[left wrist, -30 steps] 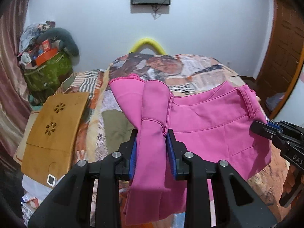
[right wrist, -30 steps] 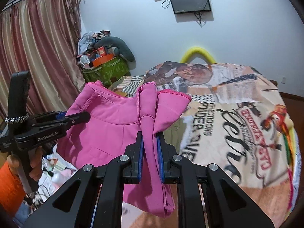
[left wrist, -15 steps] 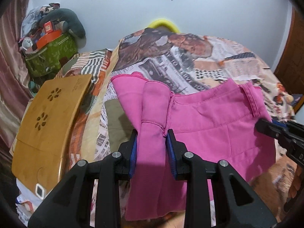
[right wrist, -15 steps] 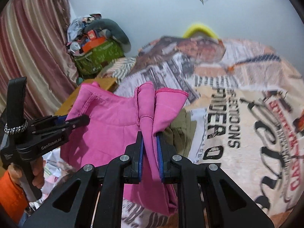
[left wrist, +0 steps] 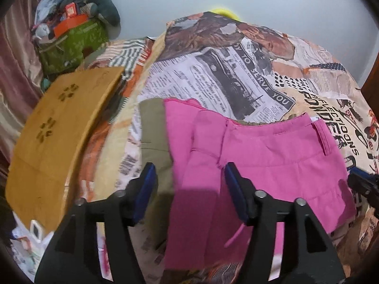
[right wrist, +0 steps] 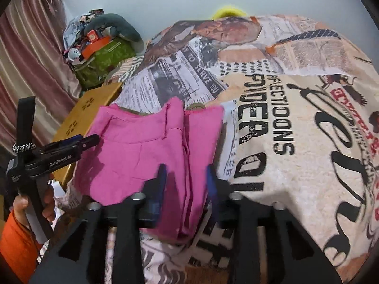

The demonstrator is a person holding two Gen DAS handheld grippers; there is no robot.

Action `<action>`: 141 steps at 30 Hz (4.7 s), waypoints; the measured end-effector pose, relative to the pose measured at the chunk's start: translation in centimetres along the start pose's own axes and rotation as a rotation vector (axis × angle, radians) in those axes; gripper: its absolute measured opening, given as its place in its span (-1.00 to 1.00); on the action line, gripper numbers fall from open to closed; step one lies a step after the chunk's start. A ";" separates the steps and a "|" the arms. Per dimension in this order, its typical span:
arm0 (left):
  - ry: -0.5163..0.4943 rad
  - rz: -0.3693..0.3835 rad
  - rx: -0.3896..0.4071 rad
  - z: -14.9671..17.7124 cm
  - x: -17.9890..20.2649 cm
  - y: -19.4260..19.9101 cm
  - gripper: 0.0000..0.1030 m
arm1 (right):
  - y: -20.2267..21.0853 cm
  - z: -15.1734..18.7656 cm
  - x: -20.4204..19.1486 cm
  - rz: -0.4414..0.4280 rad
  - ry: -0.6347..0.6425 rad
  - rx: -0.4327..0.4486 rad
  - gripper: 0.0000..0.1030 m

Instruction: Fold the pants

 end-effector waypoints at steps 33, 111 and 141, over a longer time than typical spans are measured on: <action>-0.204 0.078 0.675 6.9 11.3 48.4 0.28 | 41.2 2.9 -12.7 -0.087 0.164 0.739 -0.17; -0.189 0.158 0.728 12.3 12.2 50.9 1.00 | 42.0 8.1 -11.3 0.107 0.136 0.747 1.00; -0.213 0.188 0.702 12.3 13.1 50.3 1.00 | 42.0 8.2 -10.9 0.107 0.118 0.739 1.00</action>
Point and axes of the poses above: each gripper's, at about its wrist camera, not at the fingertips, and y roughly against the way its jaws point, x to its right, z to its underside, the point moved 10 cm from there along -y, roughly the way its jaws point, and after that the axes turned 7 degrees about z, right-handed, at the moved point
